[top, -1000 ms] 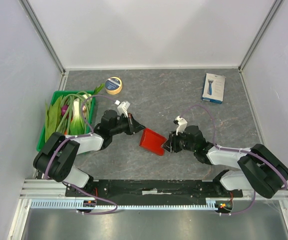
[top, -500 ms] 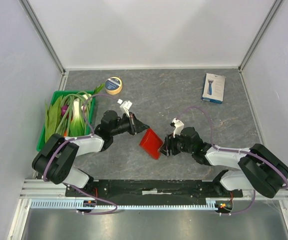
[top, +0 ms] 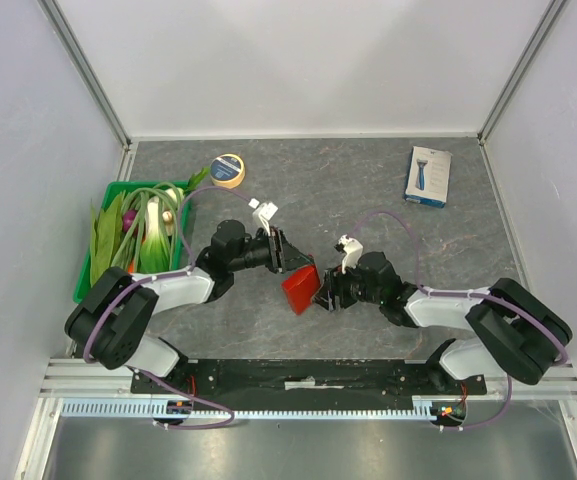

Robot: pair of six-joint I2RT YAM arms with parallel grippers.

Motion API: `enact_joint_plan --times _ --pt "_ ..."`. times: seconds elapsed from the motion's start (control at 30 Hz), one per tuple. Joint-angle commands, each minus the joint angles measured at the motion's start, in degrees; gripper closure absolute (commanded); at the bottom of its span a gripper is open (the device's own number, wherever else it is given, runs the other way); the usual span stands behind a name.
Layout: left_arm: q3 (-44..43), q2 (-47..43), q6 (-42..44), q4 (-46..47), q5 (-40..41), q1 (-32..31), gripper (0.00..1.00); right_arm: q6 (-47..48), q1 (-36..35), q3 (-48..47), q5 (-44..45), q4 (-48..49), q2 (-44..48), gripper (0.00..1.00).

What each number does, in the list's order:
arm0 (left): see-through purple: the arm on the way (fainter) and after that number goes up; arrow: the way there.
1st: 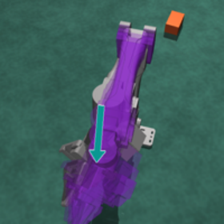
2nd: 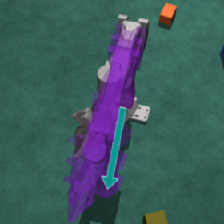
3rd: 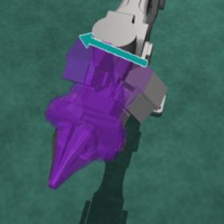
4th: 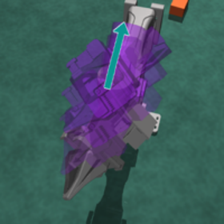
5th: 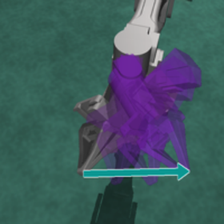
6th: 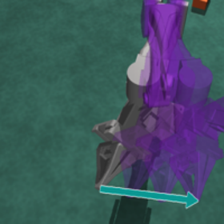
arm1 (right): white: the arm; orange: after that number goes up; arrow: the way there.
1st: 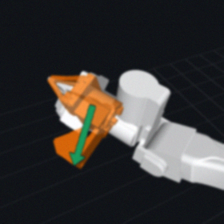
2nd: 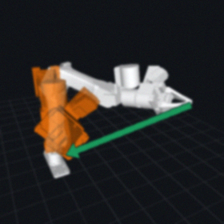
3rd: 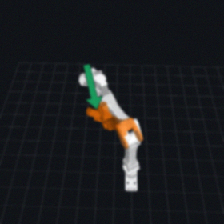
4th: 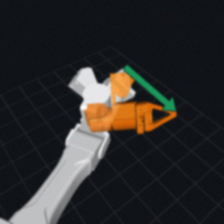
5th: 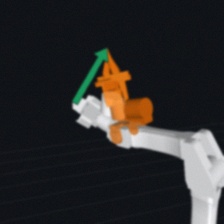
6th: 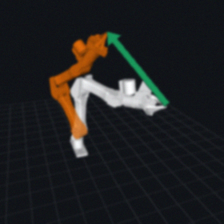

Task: Fold the paper box

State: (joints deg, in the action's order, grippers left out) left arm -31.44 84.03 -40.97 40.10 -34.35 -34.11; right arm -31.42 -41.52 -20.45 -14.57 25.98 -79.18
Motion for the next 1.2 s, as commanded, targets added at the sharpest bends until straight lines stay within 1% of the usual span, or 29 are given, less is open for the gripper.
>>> enact_joint_plan --times 0.0,0.03,0.07,0.13,0.2,0.23,0.43,0.57,0.67,0.7,0.73,0.8,0.9,0.93,0.97,1.0,1.03,1.07,1.1,1.13,1.17 --pt "-0.2 -0.4 -1.0 -1.8 -2.5 -0.7 0.46 0.1 -0.1 -1.9 1.4 5.0 -0.8 0.3" --pt "-0.2 -0.4 -0.7 -2.1 -2.5 -0.8 0.35 -0.1 -0.1 -1.8 1.5 5.2 -1.2 0.3" --pt "-0.1 -0.7 -0.3 -2.5 -2.5 -0.7 0.32 -0.5 -0.1 -1.6 1.1 5.5 -1.2 0.3" --pt "0.1 -1.3 0.8 -3.9 -2.5 -1.0 0.28 -1.2 -0.1 -1.0 1.2 6.4 -1.0 0.3" --pt "0.0 -1.7 2.1 -4.8 -3.1 -1.2 0.27 -1.4 0.0 -0.7 1.5 6.5 -0.8 0.3" --pt "-0.1 -2.1 2.6 -5.8 -3.2 -1.5 0.24 -1.5 -0.1 -0.6 1.6 6.5 -0.6 0.3" --pt "-1.4 -4.0 9.1 -12.2 -2.5 -2.5 0.15 -2.4 -0.1 -1.2 1.0 6.2 -1.4 0.3" --pt "-3.1 -3.3 13.6 -16.4 -3.3 -3.0 0.15 -3.4 -0.1 -2.1 1.5 5.3 -1.9 0.31" --pt "-3.7 -2.0 15.0 -16.6 -6.2 -3.1 0.15 -3.7 0.0 -3.4 1.5 3.9 -2.6 0.32" --pt "-3.9 -1.9 15.2 -16.5 -7.0 -3.1 0.14 -3.6 0.0 -3.8 1.4 3.5 -2.8 0.33" --pt "-4.0 -1.5 15.4 -16.6 -7.5 -3.1 0.11 -3.8 -0.1 -4.3 1.4 2.9 -3.2 0.33" --pt "-4.7 -1.3 16.5 -17.7 -9.1 -3.2 0.1 -4.3 0.0 -4.9 0.9 2.8 -3.5 0.33" --pt "-5.7 -1.9 19.1 -20.9 -8.7 -3.9 0.08 -5.7 0.1 -6.1 -0.4 2.0 -3.8 0.34" --pt "-6.4 -2.1 20.0 -22.1 -8.3 -4.7 0.09 -6.3 0.1 -7.1 -0.7 1.0 -3.9 0.34" --pt "-6.8 -2.3 21.8 -23.8 -5.6 -5.3 0.09 -6.5 0.1 -7.5 -1.1 0.6 -3.9 0.34" --pt "-7.2 -2.2 22.8 -25.1 -4.2 -6.3 0.1 -6.7 0.1 -7.9 -1.6 0.0 -4.0 0.34" --pt "-8.4 -1.9 23.5 -28.4 -2.3 -6.8 0.12 -6.8 0.1 -8.4 -1.5 -0.5 -3.8 0.35" --pt "-9.0 -1.4 25.0 -29.9 0.6 -7.2 0.15 -7.2 0.1 -8.6 -1.4 -0.8 -3.5 0.35" --pt "-9.5 -1.2 25.8 -30.9 1.3 -7.5 0.19 -7.2 0.2 -8.7 -1.0 -1.4 -3.4 0.35" --pt "-9.7 -1.0 26.3 -32.3 3.0 -8.3 0.21 -7.1 0.2 -9.2 -1.1 -2.2 -3.4 0.35" --pt "-9.8 -1.1 27.5 -33.1 6.8 -8.9 0.22 -7.1 0.3 -9.3 -1.0 -2.3 -3.4 0.35"
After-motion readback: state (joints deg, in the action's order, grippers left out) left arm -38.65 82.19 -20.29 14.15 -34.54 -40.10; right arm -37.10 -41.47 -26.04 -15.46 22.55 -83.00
